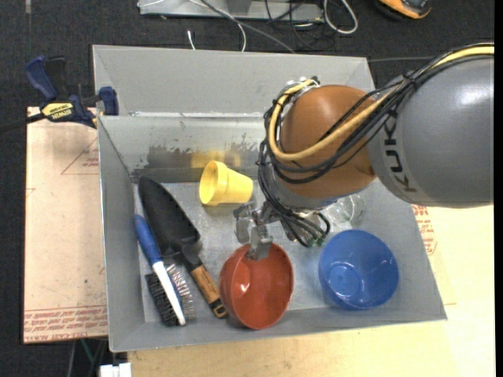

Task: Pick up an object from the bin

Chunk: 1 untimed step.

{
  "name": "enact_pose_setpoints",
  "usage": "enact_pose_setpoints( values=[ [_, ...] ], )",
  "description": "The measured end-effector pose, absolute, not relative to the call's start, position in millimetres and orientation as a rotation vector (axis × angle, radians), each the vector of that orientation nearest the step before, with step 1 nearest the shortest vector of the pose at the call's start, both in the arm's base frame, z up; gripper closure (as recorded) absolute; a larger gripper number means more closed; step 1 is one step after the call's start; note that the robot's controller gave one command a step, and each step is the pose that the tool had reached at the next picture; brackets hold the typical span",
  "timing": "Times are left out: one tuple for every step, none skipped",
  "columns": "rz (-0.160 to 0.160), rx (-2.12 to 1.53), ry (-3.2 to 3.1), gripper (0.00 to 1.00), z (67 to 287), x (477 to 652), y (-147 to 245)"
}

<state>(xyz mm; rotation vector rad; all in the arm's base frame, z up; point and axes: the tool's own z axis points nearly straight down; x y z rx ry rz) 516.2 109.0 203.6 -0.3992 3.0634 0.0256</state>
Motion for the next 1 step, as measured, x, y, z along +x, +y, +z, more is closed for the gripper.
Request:
enact_pose_setpoints(
  values=[
    [0.034,-0.256,3.047,1.0,160.4,515.0,98.6]
  ],
)
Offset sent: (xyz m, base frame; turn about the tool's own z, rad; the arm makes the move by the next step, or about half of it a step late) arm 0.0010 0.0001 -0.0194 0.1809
